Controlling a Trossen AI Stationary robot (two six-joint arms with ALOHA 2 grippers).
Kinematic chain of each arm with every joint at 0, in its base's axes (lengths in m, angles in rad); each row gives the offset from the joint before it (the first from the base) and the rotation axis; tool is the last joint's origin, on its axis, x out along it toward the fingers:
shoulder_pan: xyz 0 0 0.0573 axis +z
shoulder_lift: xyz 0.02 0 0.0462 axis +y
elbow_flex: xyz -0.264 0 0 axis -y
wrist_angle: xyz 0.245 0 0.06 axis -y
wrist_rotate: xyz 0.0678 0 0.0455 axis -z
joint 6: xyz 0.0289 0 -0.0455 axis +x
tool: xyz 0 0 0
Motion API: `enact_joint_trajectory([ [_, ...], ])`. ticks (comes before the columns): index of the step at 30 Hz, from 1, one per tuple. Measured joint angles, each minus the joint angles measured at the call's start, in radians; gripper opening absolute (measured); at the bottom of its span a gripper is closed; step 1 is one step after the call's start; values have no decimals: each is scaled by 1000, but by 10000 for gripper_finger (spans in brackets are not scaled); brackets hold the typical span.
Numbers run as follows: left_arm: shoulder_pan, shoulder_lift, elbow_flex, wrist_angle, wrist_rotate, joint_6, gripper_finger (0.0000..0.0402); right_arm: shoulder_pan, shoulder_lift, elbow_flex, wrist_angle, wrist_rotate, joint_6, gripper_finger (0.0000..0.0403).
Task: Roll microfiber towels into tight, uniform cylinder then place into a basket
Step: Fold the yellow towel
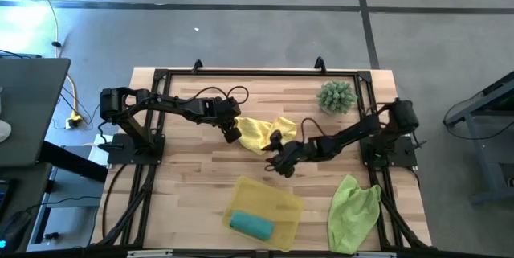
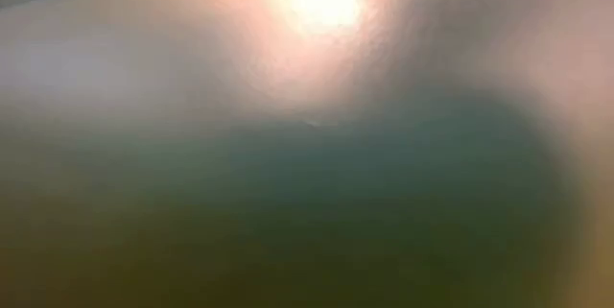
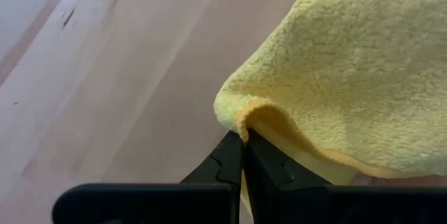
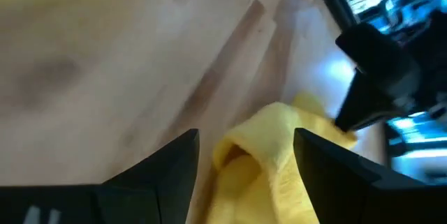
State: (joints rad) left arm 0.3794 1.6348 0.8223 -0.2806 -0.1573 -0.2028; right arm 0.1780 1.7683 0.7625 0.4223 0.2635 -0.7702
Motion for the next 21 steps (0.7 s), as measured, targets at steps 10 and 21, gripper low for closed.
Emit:
enact_joint_trajectory([
  [10,0,0,0,1,14,23,0,27,157,126,-26,335,-442,207],
  [21,0,0,0,6,18,48,0,76,169,162,-30,367,-438,102],
])
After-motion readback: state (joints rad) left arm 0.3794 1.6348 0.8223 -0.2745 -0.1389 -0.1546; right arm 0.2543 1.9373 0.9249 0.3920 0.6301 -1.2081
